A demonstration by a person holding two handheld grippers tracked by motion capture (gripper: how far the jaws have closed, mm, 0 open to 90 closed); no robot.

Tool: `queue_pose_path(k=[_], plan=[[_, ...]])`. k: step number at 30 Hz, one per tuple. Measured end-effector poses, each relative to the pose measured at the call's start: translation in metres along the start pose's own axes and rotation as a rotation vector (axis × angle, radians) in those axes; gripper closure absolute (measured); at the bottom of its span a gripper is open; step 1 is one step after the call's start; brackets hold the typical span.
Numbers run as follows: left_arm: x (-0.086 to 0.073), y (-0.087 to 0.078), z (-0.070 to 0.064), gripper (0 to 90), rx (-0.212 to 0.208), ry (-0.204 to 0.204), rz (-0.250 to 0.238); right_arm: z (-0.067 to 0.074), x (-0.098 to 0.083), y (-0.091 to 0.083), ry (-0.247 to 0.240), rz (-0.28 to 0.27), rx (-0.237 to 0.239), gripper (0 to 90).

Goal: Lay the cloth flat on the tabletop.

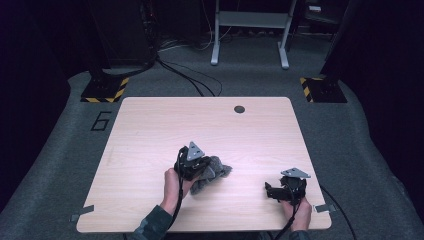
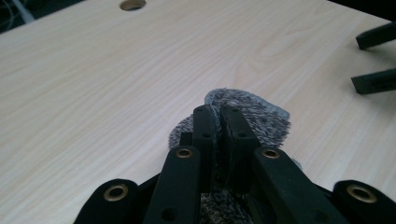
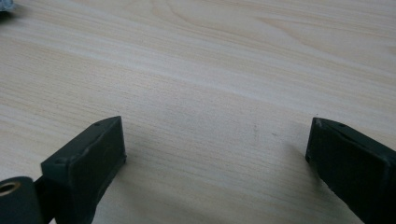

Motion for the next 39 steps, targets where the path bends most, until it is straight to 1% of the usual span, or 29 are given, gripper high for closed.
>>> queue_pose_path(k=[1, 3, 6, 9, 11, 12, 13, 14, 15, 18, 19, 20, 21, 22, 23, 24, 25, 26, 27, 28, 29, 30, 31, 32, 33, 35, 37, 38, 39], plan=[[0.000, -0.002, 0.003, 84.6, 0.008, -0.001, -0.002, 0.000, 0.000, 0.000, 0.000, 0.000, 0.000, 4.2], [0.001, -0.006, 0.008, 84.4, 0.023, -0.018, -0.027, 0.000, 0.000, 0.000, 0.000, 0.000, 0.000, 4.4], [0.001, -0.009, 0.014, 84.2, 0.031, -0.035, -0.043, 0.000, 0.000, 0.000, -0.001, -0.001, -0.001, 5.0], [0.001, -0.011, 0.017, 84.3, 0.031, -0.042, -0.052, 0.000, 0.000, -0.001, -0.007, -0.001, 0.004, 5.8], [0.002, -0.012, 0.017, 84.3, 0.032, -0.043, -0.056, 0.001, 0.000, -0.001, -0.017, 0.003, 0.015, 6.7], [0.003, -0.013, 0.017, 84.3, 0.030, -0.036, -0.057, 0.001, 0.000, -0.001, -0.017, 0.003, 0.015, 6.7], [0.005, -0.015, 0.016, 84.3, 0.023, -0.043, -0.067, 0.001, 0.001, -0.001, -0.022, 0.014, 0.015, 6.7], [0.005, -0.015, 0.016, 84.3, 0.023, -0.043, -0.067, 0.001, 0.001, -0.001, -0.022, 0.014, 0.015, 6.7], [0.007, -0.017, 0.016, 84.3, 0.021, -0.040, -0.080, 0.002, 0.001, -0.001, -0.019, 0.019, 0.016, 6.7], [0.012, -0.023, 0.016, 84.3, 0.008, -0.056, -0.115, 0.004, 0.002, 0.001, -0.009, 0.018, 0.011, 7.8], [0.012, -0.023, 0.016, 84.3, 0.008, -0.056, -0.115, 0.004, 0.002, 0.001, -0.009, 0.018, 0.011, 7.8], [0.014, -0.026, 0.017, 84.3, -0.006, -0.066, -0.134, 0.005, 0.003, 0.001, -0.001, 0.014, 0.008, 8.4], [0.017, -0.029, 0.016, 84.3, -0.021, -0.080, -0.160, 0.008, 0.004, 0.001, -0.010, 0.019, 0.022, 11.3], [0.018, -0.030, 0.016, 84.3, -0.023, -0.074, -0.169, 0.009, 0.004, 0.001, -0.016, 0.021, 0.024, 14.4], [0.019, -0.031, 0.015, 84.3, -0.021, -0.066, -0.171, 0.011, 0.005, 0.001, -0.020, 0.018, 0.037, 16.5], [0.020, -0.031, 0.013, 84.2, -0.016, -0.051, -0.168, 0.016, 0.008, 0.001, -0.017, 0.010, 0.061, 16.8], [0.020, -0.031, 0.013, 84.2, -0.016, -0.051, -0.168, 0.016, 0.008, 0.001, -0.017, 0.010, 0.061, 16.8], [0.021, -0.030, 0.009, 84.2, -0.018, -0.036, -0.163, 0.019, 0.011, 0.000, -0.026, -0.003, 0.076, 17.5], [0.021, -0.029, 0.008, 84.1, -0.019, -0.027, -0.159, 0.027, 0.016, 0.000, -0.032, 0.000, 0.110, 17.8], [0.021, -0.027, 0.007, 84.0, -0.022, -0.028, -0.156, 0.042, 0.023, 0.000, -0.042, 0.003, 0.168, 18.1], [0.021, -0.027, 0.007, 83.9, -0.022, -0.028, -0.156, 0.042, 0.023, 0.000, -0.042, 0.003, 0.168, 18.1], [0.019, -0.025, 0.008, 83.9, -0.025, -0.041, -0.153, 0.065, 0.032, 0.001, -0.082, 0.003, 0.240, 20.0], [0.018, -0.025, 0.009, 83.9, -0.021, -0.047, -0.152, 0.074, 0.033, 0.003, -0.096, 0.007, 0.262, 20.8], [0.017, -0.024, 0.010, 83.8, -0.019, -0.052, -0.154, 0.084, 0.035, 0.004, -0.126, 0.016, 0.283, 22.5], [0.017, -0.024, 0.010, 83.8, -0.019, -0.052, -0.154, 0.093, 0.037, 0.007, -0.149, 0.017, 0.296, 24.4], [0.013, -0.024, 0.012, 83.7, -0.014, -0.053, -0.142, 0.111, 0.040, 0.012, -0.181, 0.028, 0.338, 29.3], [0.010, -0.024, 0.014, 83.7, -0.016, -0.056, -0.139, 0.122, 0.043, 0.018, -0.214, 0.022, 0.338, 37.1], [0.009, -0.024, 0.015, 83.7, -0.012, -0.055, -0.139, 0.126, 0.044, 0.021, -0.225, 0.034, 0.345, 40.0], [0.009, -0.024, 0.015, 83.7, -0.012, -0.055, -0.139, 0.129, 0.045, 0.024, -0.229, 0.040, 0.338, 47.0]])
Point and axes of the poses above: each handheld gripper's, and its own axes: y roughly forward along the jaws, x roughly out of its top, z roughly to its left, the point moved 7 cm from there along y, roughly forward along the jaws, and after that the axes turned 8 degrees about y, right-handed, at the moved point
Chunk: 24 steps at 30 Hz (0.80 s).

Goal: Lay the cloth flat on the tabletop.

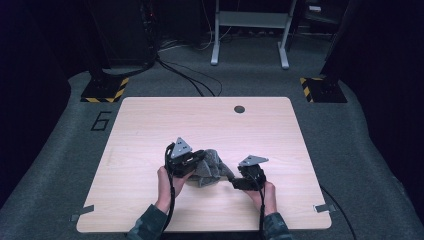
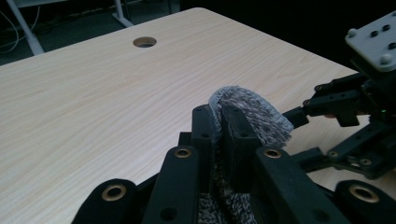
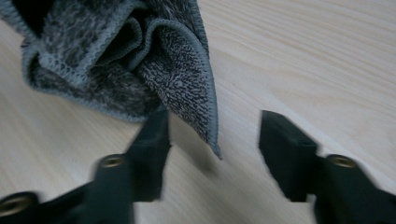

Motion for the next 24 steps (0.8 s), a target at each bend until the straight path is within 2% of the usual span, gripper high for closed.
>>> queue_pose_path(k=[1, 2, 3, 4, 5, 6, 8, 9, 10, 12, 16, 17, 18, 20, 24], plan=[[-0.001, 0.000, 0.001, 83.7, 0.001, -0.010, -0.005, 0.002, 0.001, 0.004, 0.006, 0.006, 0.002, 54.2], [-0.001, 0.000, 0.001, 83.7, 0.002, -0.016, -0.008, 0.002, 0.001, 0.007, 0.012, 0.018, -0.005, 54.7], [-0.002, -0.001, 0.001, 83.6, -0.001, -0.027, -0.010, 0.002, 0.002, 0.010, 0.003, 0.025, -0.012, 61.9], [-0.002, -0.001, 0.001, 83.6, -0.001, -0.027, -0.010, 0.003, 0.001, 0.013, 0.013, 0.034, -0.019, 65.2], [-0.002, -0.001, 0.002, 83.6, -0.001, -0.026, -0.011, 0.001, 0.001, 0.016, -0.002, 0.039, -0.029, 67.7], [-0.002, -0.001, 0.003, 83.6, 0.001, -0.024, -0.010, 0.002, 0.001, 0.016, 0.012, 0.039, -0.038, 72.9], [-0.003, -0.001, 0.004, 83.6, 0.001, -0.028, -0.011, 0.001, 0.001, 0.017, 0.004, 0.036, -0.051, 78.7], [-0.003, -0.001, 0.004, 83.7, 0.001, -0.028, -0.011, 0.001, 0.001, 0.017, 0.004, 0.036, -0.051, 78.7], [-0.004, -0.002, 0.004, 83.7, 0.004, -0.038, -0.016, 0.000, 0.002, 0.015, 0.006, 0.021, -0.060, 83.9], [-0.005, -0.002, 0.006, 83.7, 0.006, -0.034, -0.011, 0.000, 0.002, 0.014, 0.014, 0.023, -0.065, 85.1], [-0.009, -0.006, 0.012, 83.7, 0.017, -0.052, -0.018, -0.006, 0.002, 0.006, 0.014, -0.003, -0.082, 86.6], [-0.010, -0.007, 0.013, 83.6, 0.019, -0.055, -0.014, -0.006, 0.002, 0.004, 0.031, -0.005, -0.086, 86.6], [-0.011, -0.007, 0.015, 83.7, 0.025, -0.057, -0.016, -0.009, 0.002, 0.001, 0.011, -0.009, -0.090, 86.5], [-0.012, -0.009, 0.016, 83.7, 0.023, -0.062, -0.012, -0.011, 0.002, -0.001, 0.023, -0.014, -0.097, 86.6], [-0.019, -0.011, 0.024, 83.7, 0.049, -0.076, -0.006, -0.026, -0.001, -0.014, 0.049, -0.026, -0.126, 86.6]])
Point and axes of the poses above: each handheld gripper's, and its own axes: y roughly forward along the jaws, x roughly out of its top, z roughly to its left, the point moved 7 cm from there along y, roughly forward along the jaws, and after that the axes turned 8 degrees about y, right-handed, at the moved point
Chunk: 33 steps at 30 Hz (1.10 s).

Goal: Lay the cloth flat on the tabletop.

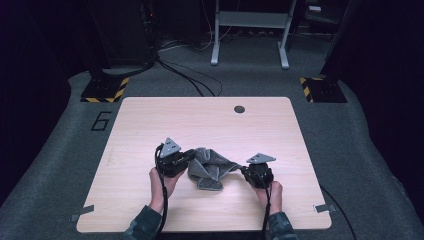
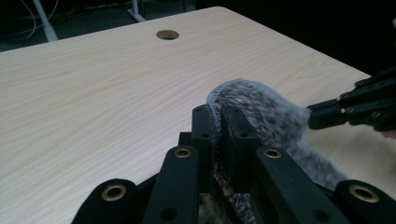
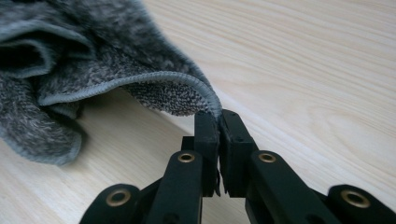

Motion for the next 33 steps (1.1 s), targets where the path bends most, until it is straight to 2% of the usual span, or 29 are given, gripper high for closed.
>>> queue_pose_path(k=[10, 12, 13, 15, 17, 18, 19, 20, 21, 22, 23, 24, 25, 26, 27, 28, 29, 30, 31, 32, 33], plan=[[-0.011, -0.004, 0.016, 83.9, 0.031, -0.024, 0.022, -0.028, -0.001, -0.016, 0.025, -0.009, -0.049, 86.6], [-0.012, -0.004, 0.017, 83.9, 0.032, -0.024, 0.026, -0.030, 0.000, -0.017, 0.031, -0.012, -0.055, 86.6], [-0.013, -0.005, 0.019, 83.9, 0.030, -0.023, 0.039, -0.036, 0.001, -0.020, 0.029, -0.013, -0.062, 86.5], [-0.015, -0.003, 0.021, 83.8, 0.043, -0.023, 0.040, -0.039, 0.002, -0.022, 0.038, -0.013, -0.077, 86.5], [-0.016, -0.001, 0.023, 83.8, 0.043, -0.025, 0.047, -0.042, 0.004, -0.022, 0.034, -0.015, -0.077, 86.5], [-0.017, 0.001, 0.025, 83.7, 0.049, -0.029, 0.047, -0.045, 0.006, -0.022, 0.056, -0.024, -0.092, 86.4], [-0.021, 0.005, 0.028, 83.3, 0.048, -0.037, 0.066, -0.048, 0.007, -0.018, 0.069, -0.008, -0.099, 85.7], [-0.021, 0.005, 0.028, 82.9, 0.048, -0.037, 0.066, -0.048, 0.007, -0.018, 0.069, -0.008, -0.099, 85.7], [-0.023, 0.009, 0.029, 82.9, 0.046, -0.044, 0.077, -0.049, 0.007, -0.016, 0.074, 0.000, -0.101, 84.4], [-0.024, 0.010, 0.029, 82.1, 0.044, -0.047, 0.080, -0.047, 0.006, -0.012, 0.092, 0.025, -0.110, 78.5], [-0.026, 0.011, 0.029, 77.2, 0.036, -0.051, 0.091, -0.046, 0.005, -0.009, 0.091, 0.040, -0.107, 66.3], [-0.027, 0.011, 0.029, 77.2, 0.036, -0.059, 0.095, -0.046, 0.005, -0.009, 0.091, 0.040, -0.107, 66.3], [-0.029, 0.010, 0.028, 73.0, 0.022, -0.065, 0.103, -0.045, 0.004, -0.009, 0.101, 0.045, -0.099, 61.6], [-0.031, 0.010, 0.027, 64.7, 0.022, -0.069, 0.113, -0.042, 0.002, -0.014, 0.122, 0.041, -0.073, 53.5], [-0.031, 0.010, 0.027, 57.7, 0.023, -0.077, 0.123, -0.042, 0.002, -0.015, 0.114, 0.033, -0.071, 50.4], [-0.032, 0.009, 0.026, 51.5, 0.020, -0.082, 0.128, -0.041, 0.002, -0.019, 0.104, 0.030, -0.068, 48.4], [-0.032, 0.008, 0.025, 47.1, 0.021, -0.095, 0.126, -0.040, 0.002, -0.022, 0.116, 0.023, -0.067, 47.9], [-0.032, 0.008, 0.025, 43.2, 0.021, -0.095, 0.126, -0.040, 0.002, -0.022, 0.116, 0.023, -0.067, 47.9], [-0.031, 0.006, 0.025, 43.2, 0.027, -0.089, 0.125, -0.039, 0.002, -0.025, 0.114, 0.018, -0.063, 47.0], [-0.029, 0.002, 0.022, 36.5, 0.031, -0.093, 0.116, -0.035, 0.002, -0.032, 0.118, 0.008, -0.055, 46.3], [-0.028, 0.000, 0.020, 35.4, 0.032, -0.083, 0.111, -0.033, 0.001, -0.034, 0.114, 0.003, -0.049, 46.2]])
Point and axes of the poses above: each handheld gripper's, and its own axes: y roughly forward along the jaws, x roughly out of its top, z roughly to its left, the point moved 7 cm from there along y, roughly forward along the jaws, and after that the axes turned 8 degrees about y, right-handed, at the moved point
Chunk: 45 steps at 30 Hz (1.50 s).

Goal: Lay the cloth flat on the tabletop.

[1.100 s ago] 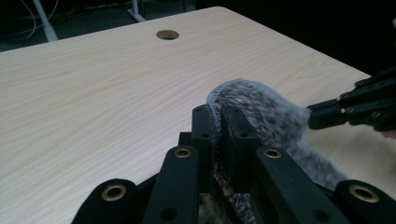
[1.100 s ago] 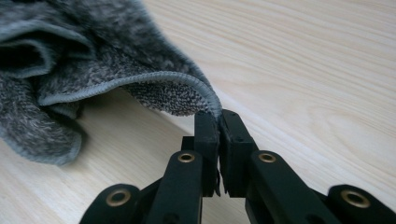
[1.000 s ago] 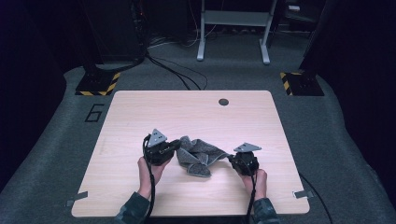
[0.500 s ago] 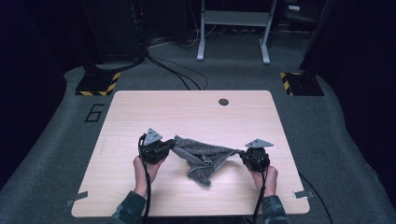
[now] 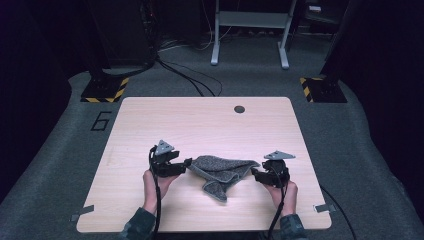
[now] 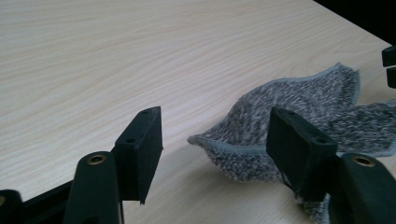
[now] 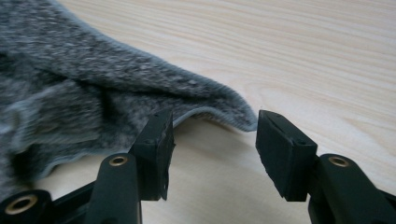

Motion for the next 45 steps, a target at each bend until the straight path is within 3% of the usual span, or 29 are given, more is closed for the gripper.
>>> queue_pose_path(k=[4, 6, 8, 10, 13, 14, 20, 22, 26, 37, 40, 43, 44, 45], plan=[[0.003, -0.008, -0.009, 31.7, 0.000, 0.030, -0.014, 0.009, -0.005, -0.004, 0.010, 0.008, 0.031, 46.7], [0.005, -0.013, -0.023, 30.6, -0.002, 0.073, -0.017, 0.018, -0.012, -0.002, 0.018, 0.024, 0.068, 46.7], [0.005, -0.014, -0.030, 29.7, -0.006, 0.091, -0.014, 0.019, -0.014, -0.001, 0.018, 0.029, 0.070, 46.7], [0.004, -0.012, -0.044, 24.2, -0.008, 0.127, -0.003, 0.023, -0.020, 0.006, 0.022, 0.051, 0.055, 46.4], [0.003, -0.010, -0.055, 20.1, -0.028, 0.138, -0.011, 0.024, -0.022, 0.009, 0.022, 0.054, 0.053, 46.2], [0.002, -0.007, -0.067, 18.5, -0.043, 0.154, -0.009, 0.025, -0.023, 0.013, 0.025, 0.058, 0.054, 46.2], [0.002, 0.004, -0.103, 16.9, -0.096, 0.250, 0.008, 0.024, -0.022, 0.021, 0.051, 0.073, 0.043, 45.5], [0.002, 0.007, -0.109, 16.8, -0.102, 0.269, 0.017, 0.026, -0.020, 0.025, 0.067, 0.071, 0.039, 45.6], [0.000, 0.019, -0.124, 17.9, -0.118, 0.327, 0.047, 0.025, -0.020, 0.029, 0.040, 0.074, 0.019, 45.4], [-0.009, 0.045, -0.128, 33.1, -0.080, 0.397, 0.133, 0.028, -0.018, 0.039, 0.056, 0.072, 0.005, 50.2], [-0.015, 0.052, -0.130, 50.3, -0.088, 0.433, 0.164, 0.030, -0.019, 0.042, 0.051, 0.073, 0.003, 59.1], [-0.018, 0.054, -0.132, 64.0, -0.102, 0.443, 0.179, 0.030, -0.019, 0.043, 0.039, 0.069, 0.001, 65.4], [-0.020, 0.055, -0.133, 64.0, -0.114, 0.451, 0.186, 0.030, -0.019, 0.043, 0.043, 0.071, -0.001, 69.2], [-0.023, 0.056, -0.132, 71.7, -0.111, 0.455, 0.188, 0.031, -0.020, 0.044, 0.044, 0.077, -0.004, 76.9]])
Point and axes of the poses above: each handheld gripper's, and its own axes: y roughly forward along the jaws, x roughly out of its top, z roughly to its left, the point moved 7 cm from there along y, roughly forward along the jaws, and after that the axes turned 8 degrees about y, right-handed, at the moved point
